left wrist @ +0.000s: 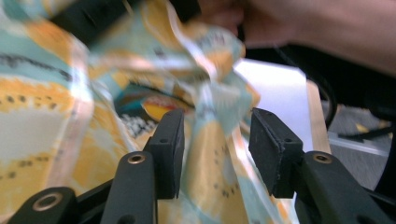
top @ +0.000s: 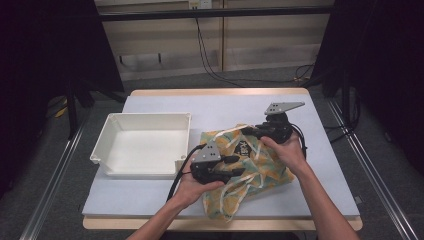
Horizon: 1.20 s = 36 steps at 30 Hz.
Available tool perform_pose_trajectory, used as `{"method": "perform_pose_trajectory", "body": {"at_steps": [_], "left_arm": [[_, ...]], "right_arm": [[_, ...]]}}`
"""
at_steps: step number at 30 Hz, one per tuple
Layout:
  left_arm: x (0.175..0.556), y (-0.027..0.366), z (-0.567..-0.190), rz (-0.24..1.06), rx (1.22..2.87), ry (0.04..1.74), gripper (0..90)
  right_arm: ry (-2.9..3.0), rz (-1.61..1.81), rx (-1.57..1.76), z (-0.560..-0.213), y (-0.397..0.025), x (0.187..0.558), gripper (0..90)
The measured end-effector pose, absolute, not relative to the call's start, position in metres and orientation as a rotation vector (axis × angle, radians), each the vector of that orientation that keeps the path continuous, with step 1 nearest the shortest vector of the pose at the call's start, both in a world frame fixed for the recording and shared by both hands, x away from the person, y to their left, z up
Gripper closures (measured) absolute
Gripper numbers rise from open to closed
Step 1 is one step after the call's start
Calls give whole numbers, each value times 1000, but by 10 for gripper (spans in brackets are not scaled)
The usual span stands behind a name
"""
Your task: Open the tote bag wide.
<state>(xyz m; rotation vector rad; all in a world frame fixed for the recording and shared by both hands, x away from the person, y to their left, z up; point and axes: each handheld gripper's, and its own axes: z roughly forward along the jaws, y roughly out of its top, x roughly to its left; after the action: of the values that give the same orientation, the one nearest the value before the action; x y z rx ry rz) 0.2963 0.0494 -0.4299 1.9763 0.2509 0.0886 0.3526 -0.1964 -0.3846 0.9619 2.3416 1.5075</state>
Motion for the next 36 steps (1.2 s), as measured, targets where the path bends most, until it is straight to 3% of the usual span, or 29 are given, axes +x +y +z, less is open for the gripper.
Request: {"method": "perform_pose_trajectory", "body": {"at_steps": [3, 6, 7, 26, 36], "left_arm": [[295, 45, -432, 92, 2012, 245, 592], [293, 43, -436, 59, 2013, 237, 855], [293, 43, -437, 48, 2023, 227, 895], [242, 53, -401, -122, 1935, 35, 900], [219, 63, -398, -179, 1947, -69, 900]], "right_arm": [[2339, 1517, 964, -385, -197, 356, 900], [2337, 1519, 971, -385, -196, 357, 900], [2336, 1518, 971, -385, -196, 358, 900], [2292, 1488, 1079, -375, -214, 408, 900], [2246, 1397, 1199, -389, -225, 432, 900]]}}
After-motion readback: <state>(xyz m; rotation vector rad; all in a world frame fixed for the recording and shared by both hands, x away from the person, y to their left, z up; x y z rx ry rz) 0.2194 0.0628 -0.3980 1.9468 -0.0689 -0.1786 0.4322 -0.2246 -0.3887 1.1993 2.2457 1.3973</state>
